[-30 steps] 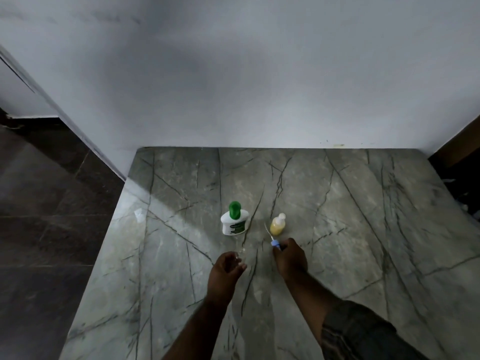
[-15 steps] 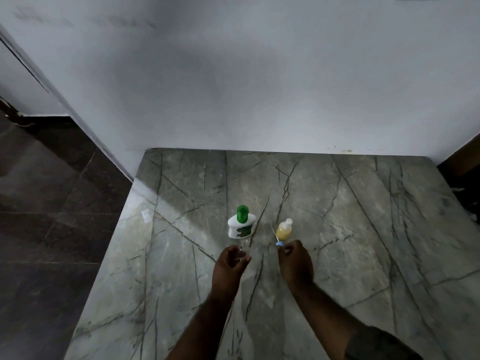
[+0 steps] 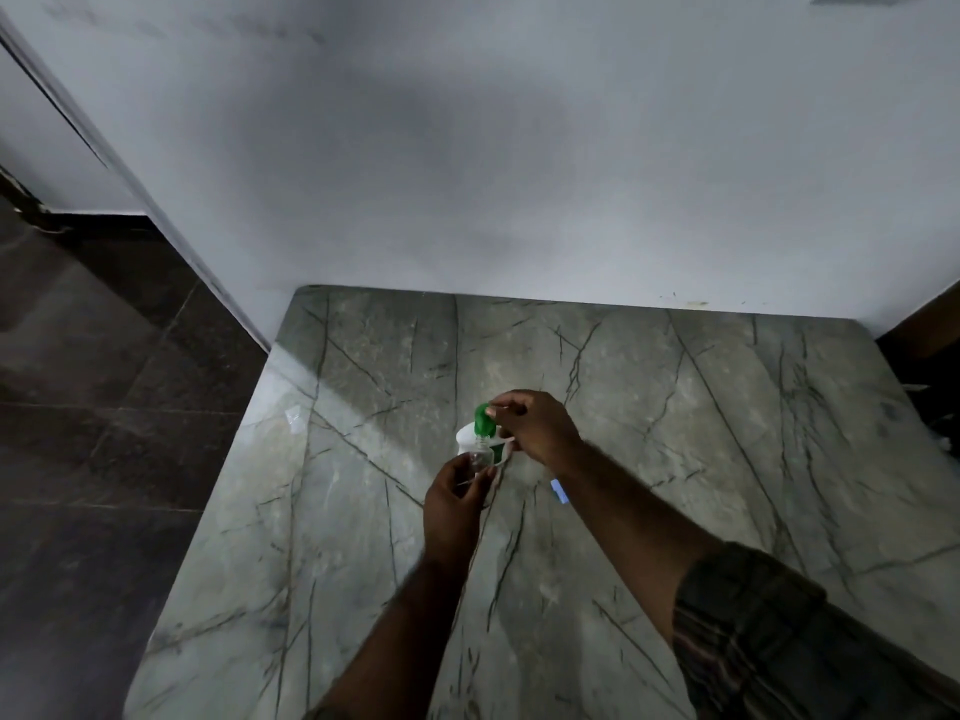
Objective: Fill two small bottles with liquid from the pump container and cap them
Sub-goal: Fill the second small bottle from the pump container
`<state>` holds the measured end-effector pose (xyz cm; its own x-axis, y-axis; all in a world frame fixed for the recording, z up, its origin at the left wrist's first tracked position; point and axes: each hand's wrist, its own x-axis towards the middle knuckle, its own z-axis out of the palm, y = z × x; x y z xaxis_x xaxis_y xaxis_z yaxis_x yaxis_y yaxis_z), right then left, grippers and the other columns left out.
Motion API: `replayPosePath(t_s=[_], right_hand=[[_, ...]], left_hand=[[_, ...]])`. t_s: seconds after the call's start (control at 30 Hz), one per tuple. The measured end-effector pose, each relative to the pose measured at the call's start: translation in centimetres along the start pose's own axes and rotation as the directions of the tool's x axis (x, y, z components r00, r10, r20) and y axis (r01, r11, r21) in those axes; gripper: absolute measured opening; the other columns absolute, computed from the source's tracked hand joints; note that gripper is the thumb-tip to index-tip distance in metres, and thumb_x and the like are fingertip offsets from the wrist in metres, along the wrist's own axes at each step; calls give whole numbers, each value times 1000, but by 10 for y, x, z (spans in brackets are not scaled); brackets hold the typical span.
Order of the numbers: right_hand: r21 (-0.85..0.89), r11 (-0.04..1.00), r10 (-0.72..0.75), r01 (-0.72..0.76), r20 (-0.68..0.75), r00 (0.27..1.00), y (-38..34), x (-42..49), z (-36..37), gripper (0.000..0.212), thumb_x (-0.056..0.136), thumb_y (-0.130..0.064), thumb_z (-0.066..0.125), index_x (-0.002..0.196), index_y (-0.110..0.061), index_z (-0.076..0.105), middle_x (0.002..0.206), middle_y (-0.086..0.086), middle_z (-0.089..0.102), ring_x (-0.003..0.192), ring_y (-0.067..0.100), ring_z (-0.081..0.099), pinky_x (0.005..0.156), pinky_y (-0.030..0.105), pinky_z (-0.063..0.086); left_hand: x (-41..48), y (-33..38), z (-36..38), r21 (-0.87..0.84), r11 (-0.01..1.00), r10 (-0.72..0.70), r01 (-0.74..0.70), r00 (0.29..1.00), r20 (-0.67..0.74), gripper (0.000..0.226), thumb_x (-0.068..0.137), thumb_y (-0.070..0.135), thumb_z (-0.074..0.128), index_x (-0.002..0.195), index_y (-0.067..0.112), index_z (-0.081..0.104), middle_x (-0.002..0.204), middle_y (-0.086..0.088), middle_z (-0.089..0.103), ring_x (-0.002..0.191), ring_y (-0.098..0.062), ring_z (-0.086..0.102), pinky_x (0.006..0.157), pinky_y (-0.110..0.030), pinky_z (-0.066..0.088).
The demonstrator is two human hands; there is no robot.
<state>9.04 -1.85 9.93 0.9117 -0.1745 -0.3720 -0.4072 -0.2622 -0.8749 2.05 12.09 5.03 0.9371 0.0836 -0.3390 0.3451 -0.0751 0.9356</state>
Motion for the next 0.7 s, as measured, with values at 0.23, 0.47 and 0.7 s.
replayPosePath(t_s=[0.23,0.47,0.7], right_hand=[[-70,997,-32,38,79,996,-10,1,-2,20,86,-15,75,105,-12,74,95,5,73,75,12,69,55,21,58],[-149,988,-20,37,117,993,-22,5,-2,19,83,-8,76,102,-5,73,98,16,75,88,33,74,79,44,63],[-283,953,-60,109,175,983,-18,9,-5,22,85,-17,75,105,-7,71,100,9,73,87,22,70,72,35,61]], left_hand=[[-1,2,0,-15,1000,21,-21,1000,0,29,90,26,72,119,22,69,99,4,78,89,-15,74,81,-39,62],[2,7,-2,-44,999,10,-10,1000,14,26,90,22,72,116,19,72,94,1,79,86,-24,75,78,-41,63],[2,5,-3,-52,998,-19,22,998,54,22,91,23,71,112,25,72,94,0,78,88,-26,75,80,-44,63]])
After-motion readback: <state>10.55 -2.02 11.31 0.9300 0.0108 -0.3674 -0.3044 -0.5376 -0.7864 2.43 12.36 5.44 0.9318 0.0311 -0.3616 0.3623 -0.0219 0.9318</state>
